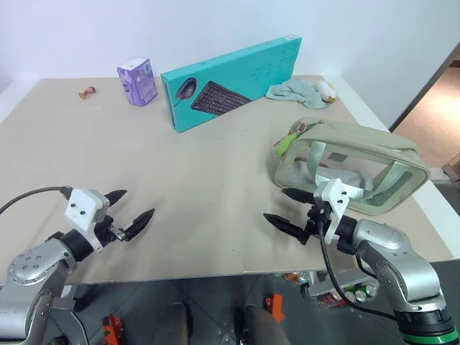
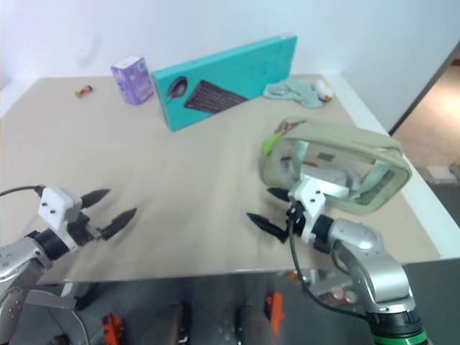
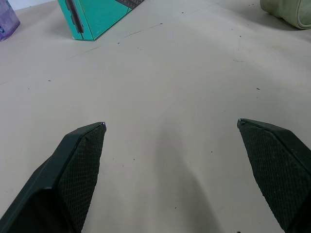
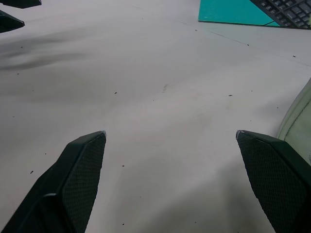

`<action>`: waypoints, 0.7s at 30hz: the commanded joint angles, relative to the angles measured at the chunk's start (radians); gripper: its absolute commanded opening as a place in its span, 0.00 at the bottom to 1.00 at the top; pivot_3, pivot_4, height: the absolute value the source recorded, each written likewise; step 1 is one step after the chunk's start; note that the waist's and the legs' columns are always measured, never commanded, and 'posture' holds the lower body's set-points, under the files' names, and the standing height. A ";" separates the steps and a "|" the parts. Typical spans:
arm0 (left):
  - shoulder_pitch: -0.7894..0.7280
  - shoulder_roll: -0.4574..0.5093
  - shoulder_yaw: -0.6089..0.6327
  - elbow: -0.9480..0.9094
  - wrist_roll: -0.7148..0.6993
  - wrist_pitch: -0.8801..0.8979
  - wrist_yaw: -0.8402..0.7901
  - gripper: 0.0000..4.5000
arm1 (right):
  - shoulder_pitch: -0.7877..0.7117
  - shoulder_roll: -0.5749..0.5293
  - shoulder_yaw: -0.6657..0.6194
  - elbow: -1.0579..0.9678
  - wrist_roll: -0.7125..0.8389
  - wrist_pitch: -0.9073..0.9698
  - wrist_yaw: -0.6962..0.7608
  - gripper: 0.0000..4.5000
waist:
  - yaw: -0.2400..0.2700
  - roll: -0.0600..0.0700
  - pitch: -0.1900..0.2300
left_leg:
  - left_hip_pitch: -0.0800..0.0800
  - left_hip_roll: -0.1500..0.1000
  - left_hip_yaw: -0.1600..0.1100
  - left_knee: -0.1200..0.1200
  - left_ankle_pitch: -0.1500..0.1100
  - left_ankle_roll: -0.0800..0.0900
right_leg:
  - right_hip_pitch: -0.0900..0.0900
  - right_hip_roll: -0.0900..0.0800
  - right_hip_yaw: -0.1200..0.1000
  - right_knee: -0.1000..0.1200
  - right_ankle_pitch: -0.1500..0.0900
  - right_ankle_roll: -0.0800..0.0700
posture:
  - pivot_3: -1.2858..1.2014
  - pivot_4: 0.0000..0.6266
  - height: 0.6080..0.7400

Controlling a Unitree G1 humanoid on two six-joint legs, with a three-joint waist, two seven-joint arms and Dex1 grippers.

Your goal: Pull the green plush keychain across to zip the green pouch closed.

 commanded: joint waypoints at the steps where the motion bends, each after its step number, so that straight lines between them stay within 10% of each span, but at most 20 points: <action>1: -0.005 -0.003 0.008 -0.011 0.001 -0.029 -0.007 1.00 | 0.002 -0.009 -0.005 -0.041 0.003 -0.028 0.014 0.99 | 0.000 0.000 0.000 | 0.000 0.000 0.000 0.000 0.000 0.000 | 0.000 0.000 0.000 0.000 0.000 0.000 | 0.52 0.24 1.00; 21: -0.020 0.005 -0.011 -0.012 -0.042 -0.060 -0.128 1.00 | -0.023 0.015 0.004 -0.061 0.021 -0.038 -0.007 0.99 | 0.000 0.000 0.000 | 0.000 0.000 0.000 0.000 0.000 0.000 | 0.000 0.000 0.000 0.000 0.000 0.000 | 0.52 0.24 1.00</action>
